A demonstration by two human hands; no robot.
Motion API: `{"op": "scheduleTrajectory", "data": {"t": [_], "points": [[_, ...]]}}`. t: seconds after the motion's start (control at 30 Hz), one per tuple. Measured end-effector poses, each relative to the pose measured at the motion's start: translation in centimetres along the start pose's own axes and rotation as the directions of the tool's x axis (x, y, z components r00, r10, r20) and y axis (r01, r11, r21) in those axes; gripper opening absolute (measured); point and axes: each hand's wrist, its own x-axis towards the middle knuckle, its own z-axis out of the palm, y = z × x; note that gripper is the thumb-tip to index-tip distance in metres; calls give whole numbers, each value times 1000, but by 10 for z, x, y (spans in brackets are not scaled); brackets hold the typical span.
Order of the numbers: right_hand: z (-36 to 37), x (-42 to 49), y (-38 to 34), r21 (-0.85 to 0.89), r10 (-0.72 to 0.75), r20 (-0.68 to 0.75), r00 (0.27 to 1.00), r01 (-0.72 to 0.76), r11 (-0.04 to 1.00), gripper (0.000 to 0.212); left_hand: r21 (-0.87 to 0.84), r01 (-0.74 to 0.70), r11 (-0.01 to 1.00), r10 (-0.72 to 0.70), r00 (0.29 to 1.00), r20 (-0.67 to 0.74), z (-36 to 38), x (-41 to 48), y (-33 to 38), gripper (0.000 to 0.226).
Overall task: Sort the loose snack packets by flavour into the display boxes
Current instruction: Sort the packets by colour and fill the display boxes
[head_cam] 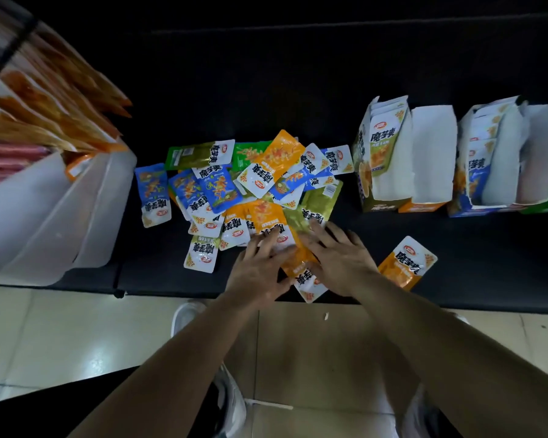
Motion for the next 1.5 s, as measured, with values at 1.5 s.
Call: {"op": "scheduleTrajectory", "data": {"t": [1.5], "points": [[-9, -46, -5, 432, 370, -306, 877, -218, 875, 46, -630, 156, 761, -247, 967, -59, -2, -5, 47, 28]]}}
